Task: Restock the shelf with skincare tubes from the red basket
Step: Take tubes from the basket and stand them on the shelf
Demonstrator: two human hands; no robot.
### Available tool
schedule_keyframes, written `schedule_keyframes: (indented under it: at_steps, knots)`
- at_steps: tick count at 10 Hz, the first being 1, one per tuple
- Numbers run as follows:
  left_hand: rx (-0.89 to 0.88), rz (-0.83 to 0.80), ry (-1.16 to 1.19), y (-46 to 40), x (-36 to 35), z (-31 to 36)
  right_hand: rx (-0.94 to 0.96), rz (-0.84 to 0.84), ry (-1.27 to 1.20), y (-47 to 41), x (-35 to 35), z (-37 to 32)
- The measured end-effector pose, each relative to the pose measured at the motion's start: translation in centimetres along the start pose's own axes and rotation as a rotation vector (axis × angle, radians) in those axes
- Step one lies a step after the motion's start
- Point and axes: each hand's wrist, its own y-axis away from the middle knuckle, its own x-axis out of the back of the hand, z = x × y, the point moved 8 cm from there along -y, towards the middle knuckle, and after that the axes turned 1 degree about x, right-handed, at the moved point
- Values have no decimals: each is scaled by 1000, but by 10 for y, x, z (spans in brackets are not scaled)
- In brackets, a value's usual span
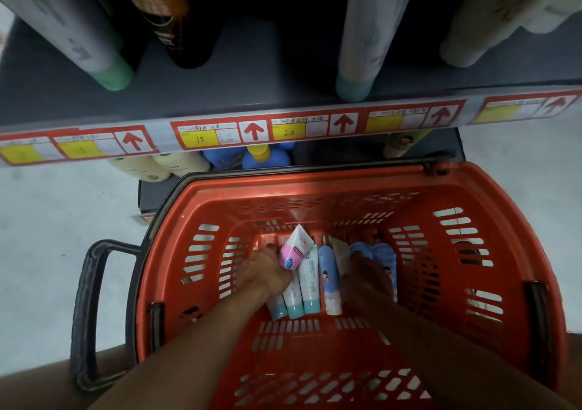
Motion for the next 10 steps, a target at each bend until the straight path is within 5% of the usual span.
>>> schedule_keyframes:
  at_steps: [4,7,10]
  knots:
    - [18,-213,502,34,5,11,104,-173,-165,5,24,-13]
    - [0,-362,932,87,13,40,117,-44,-468,38,52,-11]
    - [-147,-88,873,132,54,53,239,-17,-626,79,90,-18]
